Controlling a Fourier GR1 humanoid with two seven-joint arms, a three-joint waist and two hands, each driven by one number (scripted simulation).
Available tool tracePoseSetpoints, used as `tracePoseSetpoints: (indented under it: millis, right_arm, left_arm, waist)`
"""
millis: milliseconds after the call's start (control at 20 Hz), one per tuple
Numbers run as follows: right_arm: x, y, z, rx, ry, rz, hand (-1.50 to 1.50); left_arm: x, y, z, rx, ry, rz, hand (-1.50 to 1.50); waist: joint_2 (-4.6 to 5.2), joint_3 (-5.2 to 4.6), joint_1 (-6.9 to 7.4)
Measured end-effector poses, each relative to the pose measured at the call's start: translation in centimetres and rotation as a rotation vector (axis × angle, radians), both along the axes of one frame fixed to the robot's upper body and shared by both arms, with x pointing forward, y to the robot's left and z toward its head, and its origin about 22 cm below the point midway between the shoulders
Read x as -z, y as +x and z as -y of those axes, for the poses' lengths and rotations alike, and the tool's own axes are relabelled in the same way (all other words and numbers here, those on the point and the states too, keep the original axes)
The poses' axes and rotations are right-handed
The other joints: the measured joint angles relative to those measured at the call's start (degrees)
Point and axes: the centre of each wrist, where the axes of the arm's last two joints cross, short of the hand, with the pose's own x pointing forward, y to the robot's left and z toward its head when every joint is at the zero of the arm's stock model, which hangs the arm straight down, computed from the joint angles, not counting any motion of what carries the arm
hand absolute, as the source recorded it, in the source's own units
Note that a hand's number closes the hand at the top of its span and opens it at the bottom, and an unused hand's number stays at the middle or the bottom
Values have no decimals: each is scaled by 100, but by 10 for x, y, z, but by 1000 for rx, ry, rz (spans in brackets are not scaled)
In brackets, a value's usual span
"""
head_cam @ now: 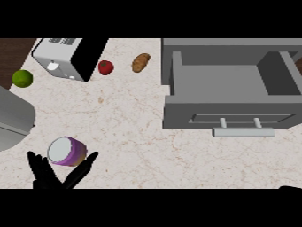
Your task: Pick up the can, place it into the drawer and close the drawer
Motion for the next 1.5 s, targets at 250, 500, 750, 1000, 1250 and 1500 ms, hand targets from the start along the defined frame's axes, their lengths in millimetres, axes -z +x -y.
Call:
tracePoseSetpoints:
  millis: [250,500,750,1000,1250,1500]
  right_arm:
    - [-1,1,3,2,-11,-6,-150]
    - [-3,-9,-1,2,-10,-4,-150]
    - [-9,0,-8,0,-12,-6,-150]
    - [-9,0,-1,-2,-22,4,-150]
    - [-9,1,2,8,-15,8,-150]
    - [-12,6,3,9,-21,12,-150]
  left_arm:
    - [22,0,-3,-17,-21,2,-150]
    - [38,6,-20,-34,-25,1,-150]
    - [43,13,-31,-11,-19,18,-150]
    - [46,23,-44,54,-30,38,-150]
    - [42,41,-49,131,-50,64,150]
    - [46,54,-44,180,-59,124,150]
  waist:
    - [0,-2,-1]
    - [1,-1,-10]
    - [1,2,-3]
    - [-1,3,-10]
    - [-3,6,-14]
    - [-6,12,-14]
